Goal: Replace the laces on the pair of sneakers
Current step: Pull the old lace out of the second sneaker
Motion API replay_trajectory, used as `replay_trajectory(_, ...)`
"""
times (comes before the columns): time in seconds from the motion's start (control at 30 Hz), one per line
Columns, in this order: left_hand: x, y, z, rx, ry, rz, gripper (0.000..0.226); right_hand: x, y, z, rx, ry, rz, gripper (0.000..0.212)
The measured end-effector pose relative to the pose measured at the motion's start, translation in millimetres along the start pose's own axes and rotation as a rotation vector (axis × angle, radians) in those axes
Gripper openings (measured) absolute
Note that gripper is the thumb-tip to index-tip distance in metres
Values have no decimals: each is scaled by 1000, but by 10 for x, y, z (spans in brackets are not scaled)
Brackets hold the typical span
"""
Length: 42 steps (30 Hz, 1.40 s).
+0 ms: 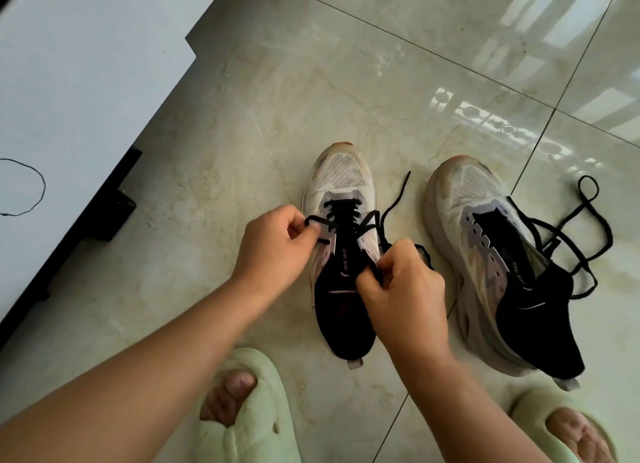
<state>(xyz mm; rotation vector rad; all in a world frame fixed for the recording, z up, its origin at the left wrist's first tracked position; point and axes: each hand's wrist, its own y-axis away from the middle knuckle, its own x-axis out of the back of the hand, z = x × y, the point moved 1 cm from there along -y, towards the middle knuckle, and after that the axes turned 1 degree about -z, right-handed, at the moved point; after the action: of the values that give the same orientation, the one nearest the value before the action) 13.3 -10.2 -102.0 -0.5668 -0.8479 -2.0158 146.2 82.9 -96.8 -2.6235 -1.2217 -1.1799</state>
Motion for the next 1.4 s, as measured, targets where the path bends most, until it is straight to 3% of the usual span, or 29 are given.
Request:
replay_trajectory(0.1, 129, -73, -141, -201, -401, 89, 13, 0, -4, -5, 5, 6, -3, 24)
replay_trajectory(0.17, 175, -104, -195, -254, -535, 86, 10, -2, -8, -12, 9, 10, -16, 24)
replay_trajectory(0.27, 187, -60, -143, -370, -432, 86, 14, 4, -10, -14, 10, 16, -10, 22)
replay_trajectory(0.33, 176, 32, -51, -552, -303, 95, 18, 7, -8, -17, 8, 19, -7, 21)
replay_trajectory(0.4, 142, 128, -9, -722, -286, 53, 23, 7, -10, -20, 14, 22, -8, 21)
replay_trajectory(0.47, 111, 157, -2, -787, -302, 11, 24, 5, -13, -23, 25, 26, 0, 22)
replay_trajectory(0.8, 130, 12, 17, -809, -345, -108, 14, -2, -9, -41, 29, 20, -5, 23)
replay_trajectory(0.93, 90, -14, 31, -773, -419, -59, 14, 5, -9, -29, 22, 19, -7, 23)
replay_trajectory(1.0, 102, -34, -39, -692, -447, 0, 16, 6, -5, -24, 14, 19, -12, 24)
replay_trajectory(1.2, 376, -272, -470, -231, -553, 139, 5, 6, 23, 2, -2, 12, -10, 27)
replay_trajectory(1.3, 386, -205, -442, -316, -457, 133, 6, 2, 25, -4, -6, -4, -14, 28)
replay_trajectory(1.4, 306, -58, -260, -541, -330, 80, 23, 9, 25, -8, -12, -5, -18, 26)
